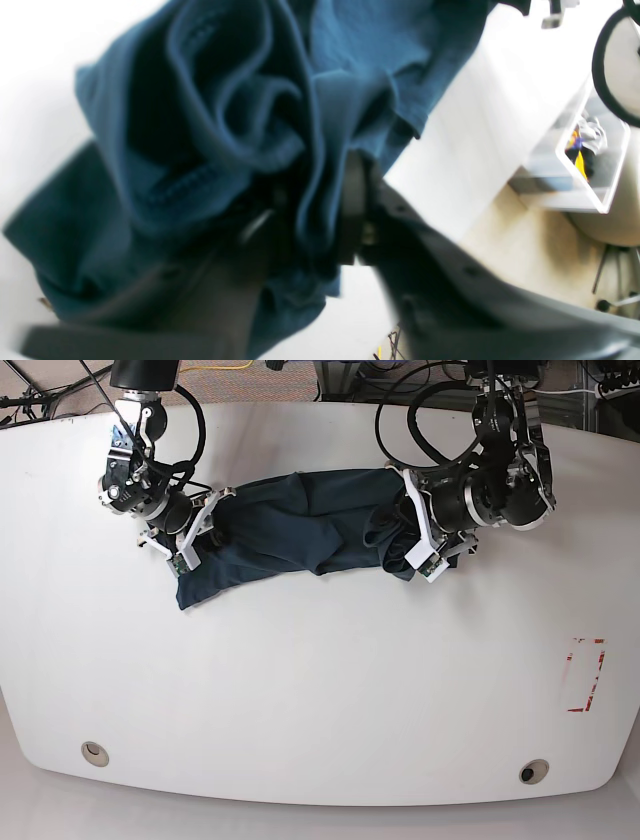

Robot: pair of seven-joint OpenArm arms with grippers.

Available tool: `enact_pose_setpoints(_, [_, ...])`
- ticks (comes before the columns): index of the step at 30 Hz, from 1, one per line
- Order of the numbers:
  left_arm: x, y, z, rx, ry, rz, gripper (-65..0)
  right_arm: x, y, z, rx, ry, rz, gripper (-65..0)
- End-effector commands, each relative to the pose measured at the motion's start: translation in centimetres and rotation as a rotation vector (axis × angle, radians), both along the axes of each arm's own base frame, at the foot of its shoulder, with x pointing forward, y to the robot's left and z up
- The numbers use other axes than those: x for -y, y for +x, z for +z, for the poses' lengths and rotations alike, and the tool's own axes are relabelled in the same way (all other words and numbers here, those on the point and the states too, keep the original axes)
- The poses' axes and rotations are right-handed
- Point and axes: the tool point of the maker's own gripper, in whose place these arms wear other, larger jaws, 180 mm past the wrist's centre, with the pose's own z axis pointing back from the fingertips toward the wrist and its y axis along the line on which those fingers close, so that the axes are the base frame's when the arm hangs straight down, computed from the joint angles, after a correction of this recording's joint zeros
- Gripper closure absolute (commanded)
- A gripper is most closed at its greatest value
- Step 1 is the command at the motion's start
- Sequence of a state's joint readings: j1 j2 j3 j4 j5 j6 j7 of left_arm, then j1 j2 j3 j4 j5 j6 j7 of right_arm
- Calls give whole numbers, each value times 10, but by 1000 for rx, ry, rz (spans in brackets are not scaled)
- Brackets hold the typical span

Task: Fold the T-shirt properly
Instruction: 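Lift the strip end with the left gripper and fold it toward the right gripper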

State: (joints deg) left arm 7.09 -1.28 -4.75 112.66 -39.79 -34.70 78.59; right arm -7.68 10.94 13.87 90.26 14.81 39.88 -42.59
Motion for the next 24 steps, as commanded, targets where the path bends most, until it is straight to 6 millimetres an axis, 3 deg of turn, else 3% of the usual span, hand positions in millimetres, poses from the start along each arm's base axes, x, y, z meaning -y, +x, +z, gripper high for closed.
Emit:
enact_pose_setpoints(1, [9,4,12,41,-37,-19,-282,3,3,4,9,-15,4,-132])
enact_pose_setpoints(5, [24,-1,14,41,-55,-62,-429,3,3,4,9,-15,4,-132])
enact_pose_setpoints(7, [36,-2,19,44,-89,-83,-465,3,3,3,8,-15,3,-132])
enact_pose_setpoints(11, [61,-7,34,53,-168,-149,-474,3,3,3,8,-15,3,-132])
enact_pose_setpoints(14, [68,-5,42,70,-179,-184,-471,2,3,3,7,-11,5,-132])
enact_pose_setpoints(19, [57,8,57,113,-228,-152,-471,-3,2,2,6,-5,3,-132])
enact_pose_setpoints(24, [6,26,49,128,-130,-40,-471,-4,5,8,23,-4,6,-132])
